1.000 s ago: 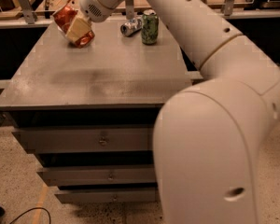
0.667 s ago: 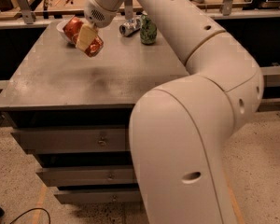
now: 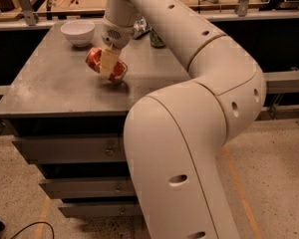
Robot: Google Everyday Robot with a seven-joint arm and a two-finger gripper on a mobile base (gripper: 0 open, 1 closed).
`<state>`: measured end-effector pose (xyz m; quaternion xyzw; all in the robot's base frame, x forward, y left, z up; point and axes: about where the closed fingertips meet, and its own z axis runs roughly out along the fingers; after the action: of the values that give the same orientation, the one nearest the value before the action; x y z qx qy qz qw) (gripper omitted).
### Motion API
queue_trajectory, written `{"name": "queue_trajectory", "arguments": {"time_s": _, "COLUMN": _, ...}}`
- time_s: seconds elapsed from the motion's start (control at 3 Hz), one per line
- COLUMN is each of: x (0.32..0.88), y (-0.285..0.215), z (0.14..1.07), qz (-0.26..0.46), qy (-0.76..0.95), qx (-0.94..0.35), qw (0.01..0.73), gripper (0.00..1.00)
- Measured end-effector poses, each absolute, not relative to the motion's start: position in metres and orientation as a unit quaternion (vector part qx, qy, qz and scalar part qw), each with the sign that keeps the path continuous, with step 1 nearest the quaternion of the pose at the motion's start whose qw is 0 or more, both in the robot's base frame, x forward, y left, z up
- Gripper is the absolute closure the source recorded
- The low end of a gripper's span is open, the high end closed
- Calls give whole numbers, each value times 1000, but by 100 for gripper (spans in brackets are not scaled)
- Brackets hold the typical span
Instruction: Knock coke can over
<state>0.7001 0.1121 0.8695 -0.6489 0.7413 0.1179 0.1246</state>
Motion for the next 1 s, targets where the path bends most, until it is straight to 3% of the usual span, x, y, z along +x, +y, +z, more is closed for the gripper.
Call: {"name": "queue_trajectory", "arguments": {"time_s": 1.0, "x": 703, "y": 110, "z": 872, "qz": 90, "qy": 751, "qx": -642, "qw": 128, "gripper": 12}}
